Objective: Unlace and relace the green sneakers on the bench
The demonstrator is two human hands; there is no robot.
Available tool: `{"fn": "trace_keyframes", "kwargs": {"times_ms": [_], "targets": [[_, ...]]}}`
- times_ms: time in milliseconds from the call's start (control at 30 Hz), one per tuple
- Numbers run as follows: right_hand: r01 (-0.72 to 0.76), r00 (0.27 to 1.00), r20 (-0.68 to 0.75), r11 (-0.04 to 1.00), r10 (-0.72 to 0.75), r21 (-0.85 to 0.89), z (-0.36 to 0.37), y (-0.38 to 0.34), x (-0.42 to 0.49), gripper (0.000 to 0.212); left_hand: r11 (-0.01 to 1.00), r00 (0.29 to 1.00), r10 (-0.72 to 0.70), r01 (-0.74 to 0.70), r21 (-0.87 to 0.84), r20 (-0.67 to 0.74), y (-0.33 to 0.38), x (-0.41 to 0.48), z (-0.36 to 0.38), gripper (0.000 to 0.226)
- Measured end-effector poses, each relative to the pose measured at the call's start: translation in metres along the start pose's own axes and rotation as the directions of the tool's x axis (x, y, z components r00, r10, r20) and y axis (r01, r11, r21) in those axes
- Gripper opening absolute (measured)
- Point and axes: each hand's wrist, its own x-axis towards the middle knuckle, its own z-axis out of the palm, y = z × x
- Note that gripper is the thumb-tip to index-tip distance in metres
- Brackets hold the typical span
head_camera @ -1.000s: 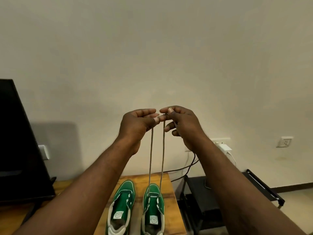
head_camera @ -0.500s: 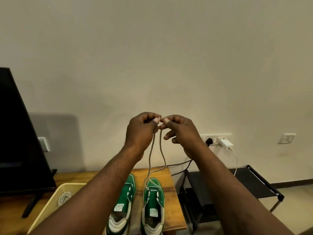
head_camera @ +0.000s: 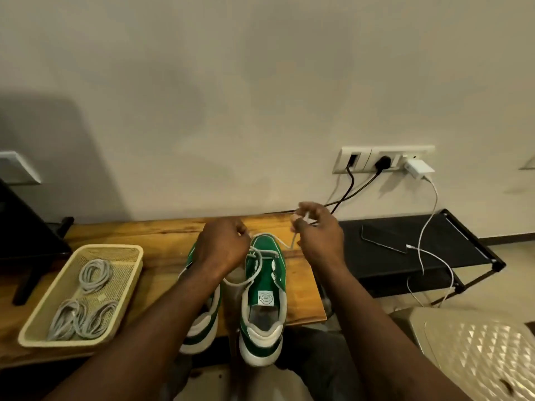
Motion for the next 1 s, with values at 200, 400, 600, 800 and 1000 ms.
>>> {"fn": "trace_keyframes", "kwargs": {"times_ms": [200,400,600,800,1000], "targets": [[-0.037,0.999,0.009,0.987,0.039,-0.159,0.007,0.034,0.021,0.002,0.962,0.981,-0.044,-0.009,0.274,0.187,-0.032,0.023,0.037,0.022],[0.111,0.924,0.323,0.666,0.204,-0.738,0.038,0.059,0.023,0.034,0.869,0.968,-0.022,-0.105,0.484,0.251,-0.039,0.038,0.063,0.018],[0.030,0.943,0.236,0.648,0.234,-0.761,0.044,0.066,0.024,0.052,0.887,0.960,-0.002,-0.128,0.443,0.281,-0.041,0.038,0.074,0.016],[0.080,0.957,0.231,0.609,0.174,-0.789,0.051,0.069,0.022,0.038,0.939,0.937,-0.039,-0.084,0.333,0.347,-0.048,0.043,0.075,0.026],[0.144,0.956,0.253,0.516,0.146,-0.844,0.058,0.075,0.016,0.043,0.951,0.899,-0.123,-0.014,0.309,0.421,-0.034,0.047,0.074,0.029]]}}
